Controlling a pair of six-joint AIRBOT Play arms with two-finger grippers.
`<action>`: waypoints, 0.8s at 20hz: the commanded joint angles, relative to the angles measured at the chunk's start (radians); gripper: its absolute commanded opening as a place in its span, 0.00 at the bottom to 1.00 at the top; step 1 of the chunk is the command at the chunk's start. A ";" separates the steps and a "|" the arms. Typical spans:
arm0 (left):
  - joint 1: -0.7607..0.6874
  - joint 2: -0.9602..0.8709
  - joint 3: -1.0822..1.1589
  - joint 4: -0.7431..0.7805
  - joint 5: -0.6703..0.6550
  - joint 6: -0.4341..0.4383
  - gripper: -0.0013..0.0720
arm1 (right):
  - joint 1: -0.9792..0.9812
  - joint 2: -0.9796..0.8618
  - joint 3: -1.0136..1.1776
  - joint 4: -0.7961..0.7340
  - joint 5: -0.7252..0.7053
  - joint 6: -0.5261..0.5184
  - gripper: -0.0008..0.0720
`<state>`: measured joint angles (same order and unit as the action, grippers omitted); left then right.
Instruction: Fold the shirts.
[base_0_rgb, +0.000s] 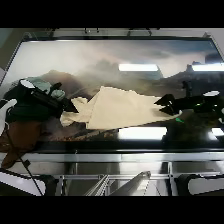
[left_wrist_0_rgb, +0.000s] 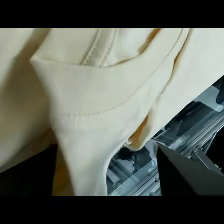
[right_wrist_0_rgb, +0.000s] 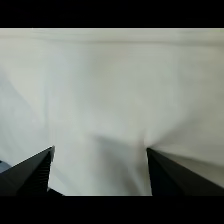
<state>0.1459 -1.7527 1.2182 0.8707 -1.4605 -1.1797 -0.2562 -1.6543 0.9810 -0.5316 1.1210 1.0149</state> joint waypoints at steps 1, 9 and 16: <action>-0.053 -0.055 0.003 -0.001 -0.002 0.017 0.49 | 0.107 -0.092 0.039 0.050 -0.011 -0.031 0.81; -0.110 -0.065 0.227 -0.070 -0.098 0.034 0.04 | 0.188 -0.105 0.217 0.170 0.086 -0.033 0.03; 0.024 0.184 0.708 -0.198 -0.128 -0.014 0.04 | -0.005 0.094 0.671 0.692 0.417 -0.081 0.03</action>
<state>0.1097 -1.6722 1.7306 0.7338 -1.5791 -1.1675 -0.1802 -1.6402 1.4723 -0.1234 1.3853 0.9707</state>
